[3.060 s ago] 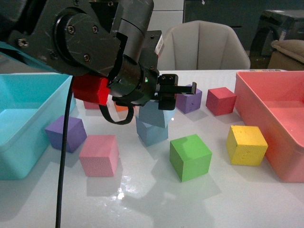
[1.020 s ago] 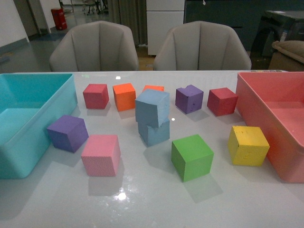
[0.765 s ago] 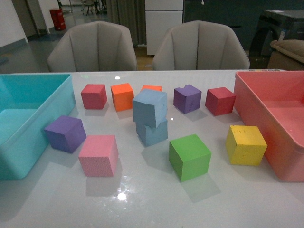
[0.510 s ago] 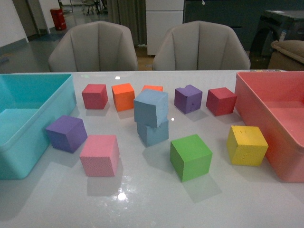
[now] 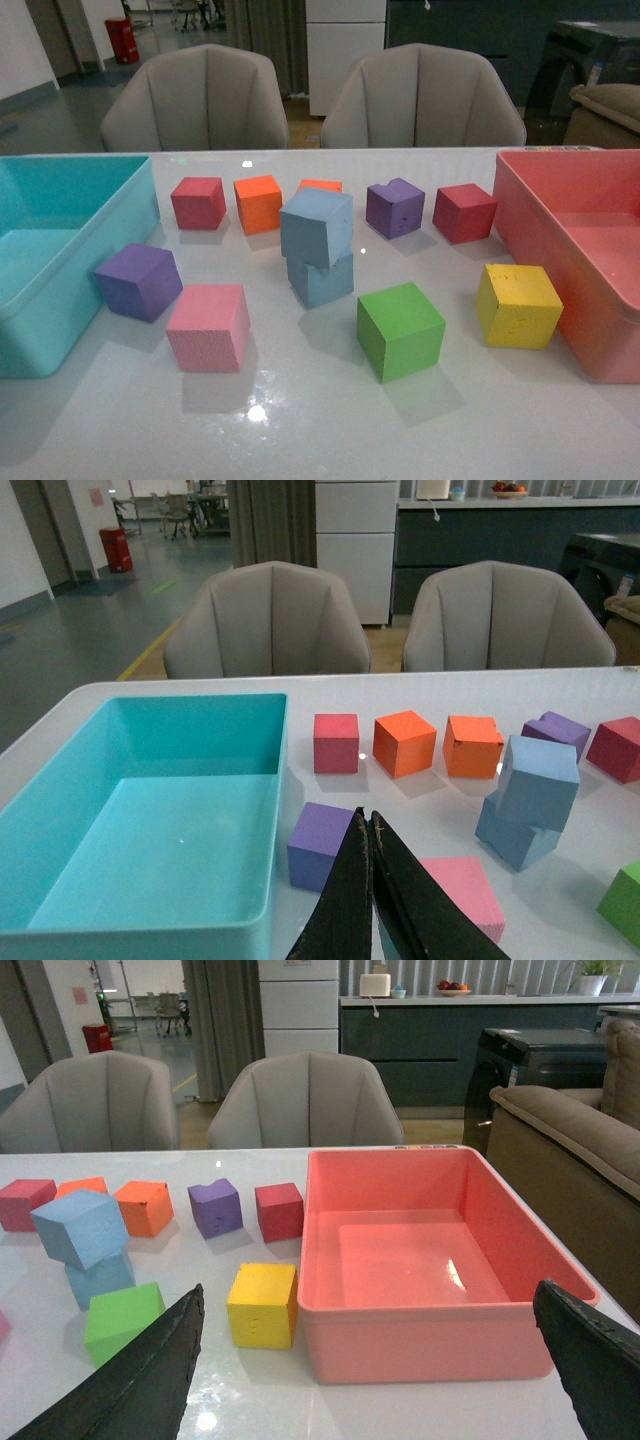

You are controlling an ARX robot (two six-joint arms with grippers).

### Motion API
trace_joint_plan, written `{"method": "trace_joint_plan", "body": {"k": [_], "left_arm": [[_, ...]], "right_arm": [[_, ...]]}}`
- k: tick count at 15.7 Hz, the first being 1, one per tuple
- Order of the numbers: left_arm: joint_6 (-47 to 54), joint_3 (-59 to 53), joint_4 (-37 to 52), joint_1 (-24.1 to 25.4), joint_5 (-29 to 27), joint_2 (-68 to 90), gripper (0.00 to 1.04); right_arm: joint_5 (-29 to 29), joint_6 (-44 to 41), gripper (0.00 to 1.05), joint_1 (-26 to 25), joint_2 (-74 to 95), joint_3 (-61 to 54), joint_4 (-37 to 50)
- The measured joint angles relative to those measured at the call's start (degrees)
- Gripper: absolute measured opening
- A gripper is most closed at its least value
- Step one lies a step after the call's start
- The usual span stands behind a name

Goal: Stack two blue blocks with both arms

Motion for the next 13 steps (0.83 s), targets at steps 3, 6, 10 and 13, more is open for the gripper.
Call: {"method": "trace_joint_plan", "body": {"k": [3,6,10,13], "left_arm": [[0.0,-3.32,-3.23,3.56,3.48,-6.95,0.02],[0.02,-5.73,-7.21,7.48,7.23,-13.38,0.02],[0.02,-8.52,-10.43,7.28,7.34,-19.39,0.02],[0.02,-8.52,-15.45,7.28,7.34,-25.57,0.02]], "right_arm": [[0.0,0.0,0.98,0.0,0.0,0.0,0.0],[0.0,0.0,0.98,0.0,0.0,0.0,0.0],[0.0,0.0,0.98,0.0,0.0,0.0,0.0],[0.0,0.0,0.98,0.0,0.0,0.0,0.02]]}}
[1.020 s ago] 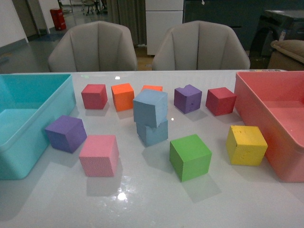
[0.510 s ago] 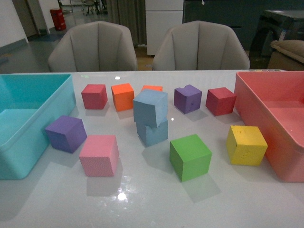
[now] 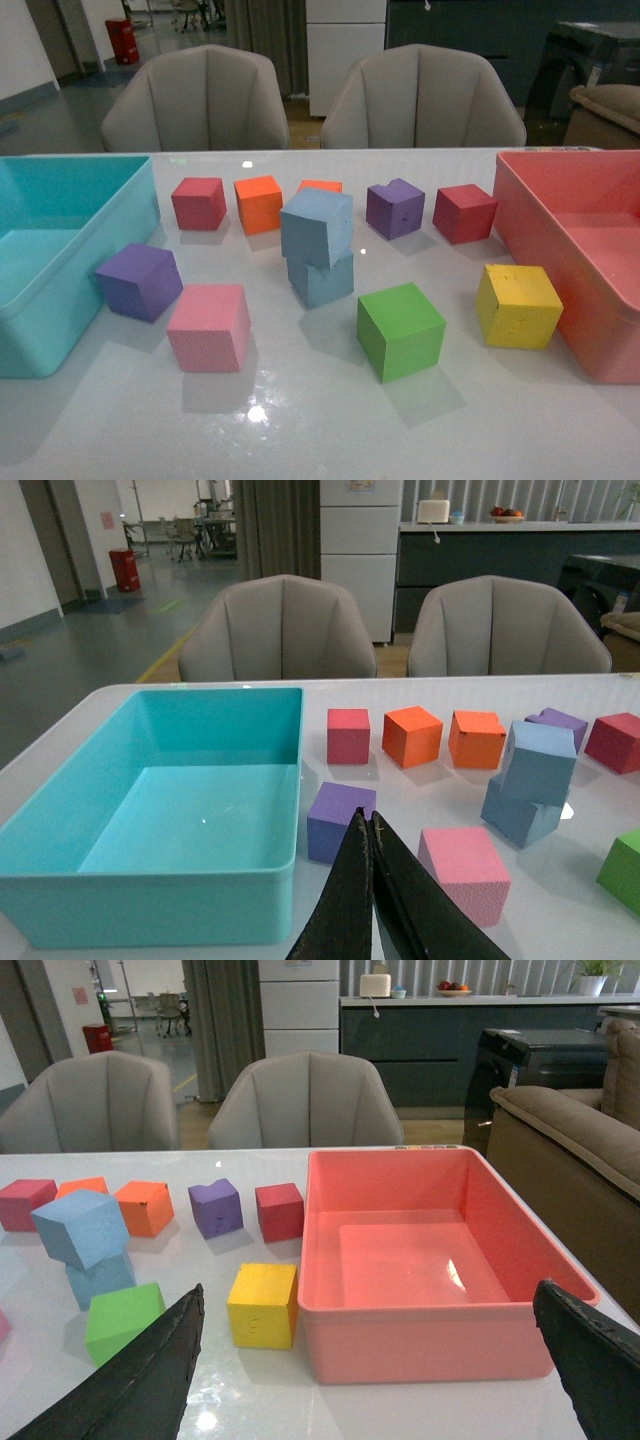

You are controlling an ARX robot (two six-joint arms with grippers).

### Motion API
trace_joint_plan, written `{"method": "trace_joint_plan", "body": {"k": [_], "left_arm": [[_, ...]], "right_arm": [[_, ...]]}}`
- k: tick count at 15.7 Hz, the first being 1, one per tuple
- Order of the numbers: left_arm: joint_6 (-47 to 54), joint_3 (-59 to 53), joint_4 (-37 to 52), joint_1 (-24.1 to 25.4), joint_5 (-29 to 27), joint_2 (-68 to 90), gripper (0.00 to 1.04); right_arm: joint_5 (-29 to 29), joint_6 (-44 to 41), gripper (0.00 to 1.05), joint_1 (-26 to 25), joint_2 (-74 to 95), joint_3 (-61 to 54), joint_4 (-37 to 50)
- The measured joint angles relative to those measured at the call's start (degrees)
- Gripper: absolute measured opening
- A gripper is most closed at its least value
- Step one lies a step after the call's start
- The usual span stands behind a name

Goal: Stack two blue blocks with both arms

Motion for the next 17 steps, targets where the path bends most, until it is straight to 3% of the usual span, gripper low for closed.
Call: {"method": "trace_joint_plan", "body": {"k": [8,10,14,15,17], "left_arm": [[0.0,0.0,-9.79,0.0,0.0,-9.68,0.02],[-0.02,0.02,-20.55,0.0,0.0,-18.16,0.02],[0.0,0.04,-19.96,0.07,0.02,-18.95,0.02],[-0.02,0.04,-19.91,0.07,0.0,-18.95,0.08],[0.0,0.04,-19.91,0.07,0.0,-18.95,0.33]], "right_arm": [[0.0,0.0,0.98,0.0,0.0,0.0,-0.02],[0.0,0.0,0.98,0.0,0.0,0.0,-0.02],[0.0,0.0,0.98,0.0,0.0,0.0,-0.02],[0.0,0.0,0.98,0.0,0.0,0.0,-0.02],[0.0,0.0,0.98,0.0,0.0,0.0,-0.02]]}}
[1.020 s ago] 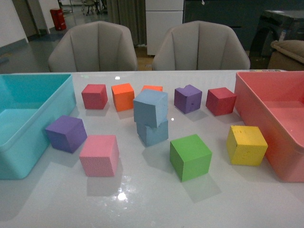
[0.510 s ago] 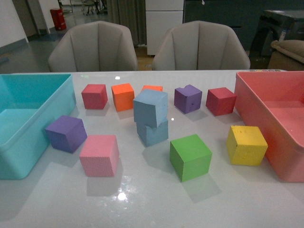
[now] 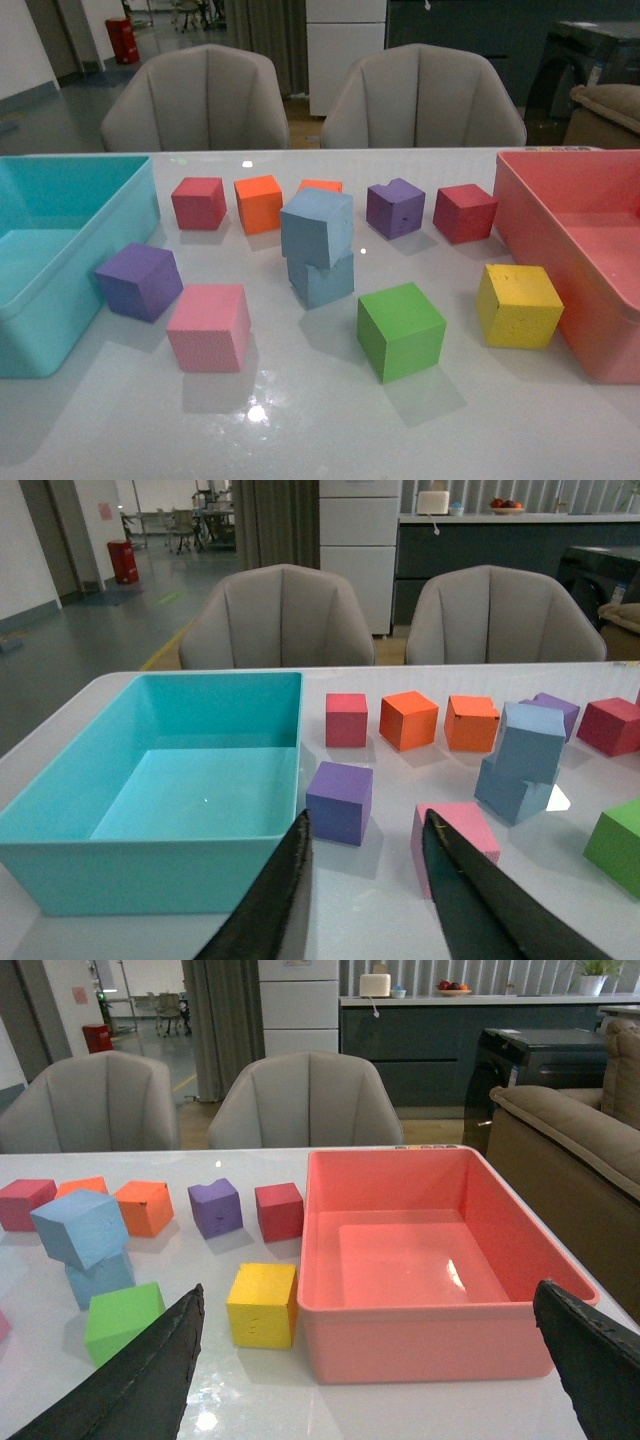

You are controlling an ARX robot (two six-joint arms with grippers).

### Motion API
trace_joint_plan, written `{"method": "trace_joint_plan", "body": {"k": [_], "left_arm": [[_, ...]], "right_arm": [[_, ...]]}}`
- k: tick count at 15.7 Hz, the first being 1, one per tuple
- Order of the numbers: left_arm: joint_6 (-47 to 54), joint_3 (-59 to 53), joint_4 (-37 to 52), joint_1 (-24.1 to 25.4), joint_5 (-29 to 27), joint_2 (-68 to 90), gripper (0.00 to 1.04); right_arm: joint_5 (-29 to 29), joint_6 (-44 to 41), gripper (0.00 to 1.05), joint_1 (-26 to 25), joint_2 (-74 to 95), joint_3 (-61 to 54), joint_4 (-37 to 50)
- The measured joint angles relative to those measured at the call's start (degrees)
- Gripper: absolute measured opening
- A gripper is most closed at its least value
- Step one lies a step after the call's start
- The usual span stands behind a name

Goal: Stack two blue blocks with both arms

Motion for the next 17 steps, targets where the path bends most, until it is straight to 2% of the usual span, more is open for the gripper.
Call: {"method": "trace_joint_plan", "body": {"k": [5,17], "left_arm": [[0.0,0.0,0.02,0.0,0.0,0.0,0.98],[0.04,0.0,0.02,0.0,0.0,0.0,0.98]], "right_arm": [[0.0,0.0,0.98,0.0,0.0,0.0,0.0],[0.0,0.0,0.98,0.0,0.0,0.0,0.0]]}}
